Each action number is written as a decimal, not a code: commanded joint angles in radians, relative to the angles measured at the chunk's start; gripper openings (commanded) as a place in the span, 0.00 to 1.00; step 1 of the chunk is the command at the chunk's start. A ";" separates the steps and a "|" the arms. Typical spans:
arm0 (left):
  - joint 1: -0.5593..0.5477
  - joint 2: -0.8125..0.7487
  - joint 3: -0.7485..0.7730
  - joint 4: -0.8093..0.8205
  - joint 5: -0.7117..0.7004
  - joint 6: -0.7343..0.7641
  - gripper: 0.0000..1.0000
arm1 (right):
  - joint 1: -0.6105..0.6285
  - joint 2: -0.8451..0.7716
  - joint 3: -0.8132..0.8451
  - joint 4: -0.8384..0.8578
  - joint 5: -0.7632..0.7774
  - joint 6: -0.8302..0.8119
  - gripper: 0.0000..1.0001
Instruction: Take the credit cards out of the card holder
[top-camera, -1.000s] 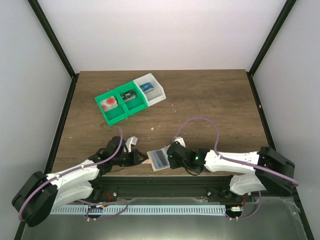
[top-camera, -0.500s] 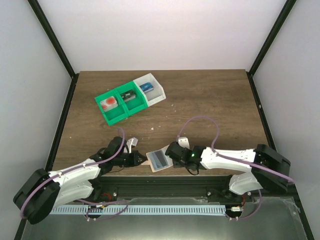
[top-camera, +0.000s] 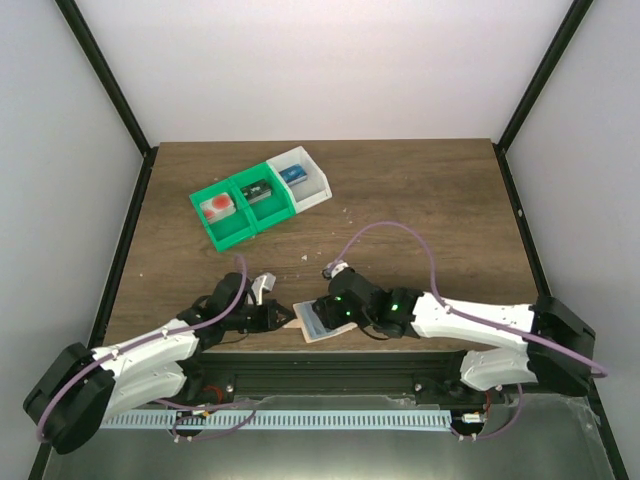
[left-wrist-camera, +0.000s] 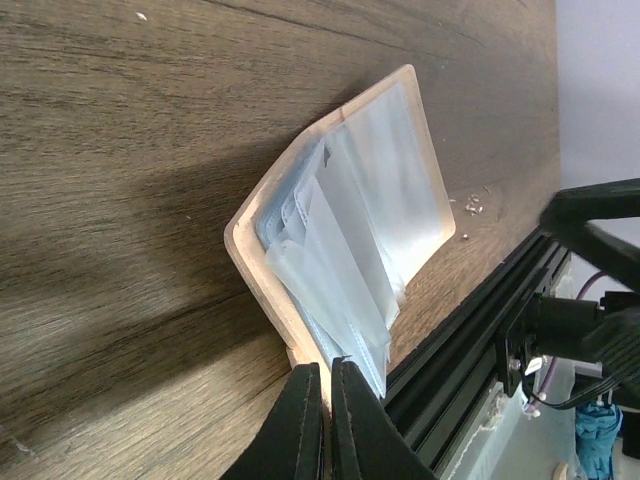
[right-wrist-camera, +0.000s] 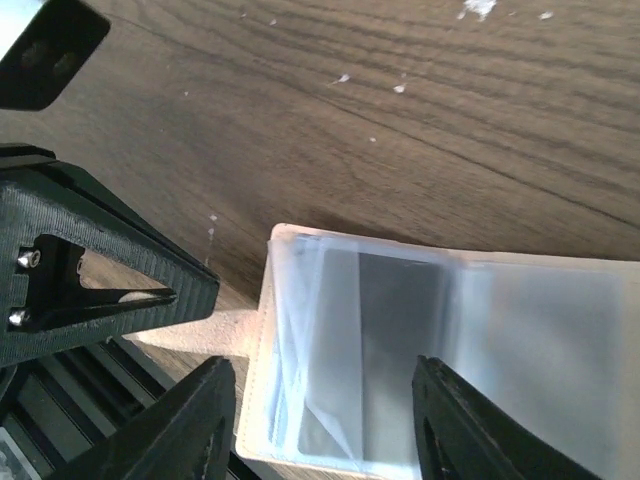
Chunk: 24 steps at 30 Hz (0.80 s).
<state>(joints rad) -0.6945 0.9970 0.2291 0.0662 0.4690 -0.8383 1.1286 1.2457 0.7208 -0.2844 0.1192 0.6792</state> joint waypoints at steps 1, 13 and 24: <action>0.002 -0.017 0.020 0.023 0.013 -0.011 0.00 | 0.006 0.067 -0.006 0.135 -0.066 -0.104 0.52; 0.001 -0.031 0.016 0.021 0.018 -0.019 0.00 | 0.009 0.219 -0.007 0.207 -0.072 -0.161 0.56; 0.002 -0.038 0.015 0.022 0.017 -0.019 0.00 | 0.010 0.286 -0.011 0.206 -0.042 -0.158 0.55</action>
<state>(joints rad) -0.6945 0.9722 0.2291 0.0666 0.4763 -0.8593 1.1294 1.5154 0.7105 -0.0811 0.0498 0.5320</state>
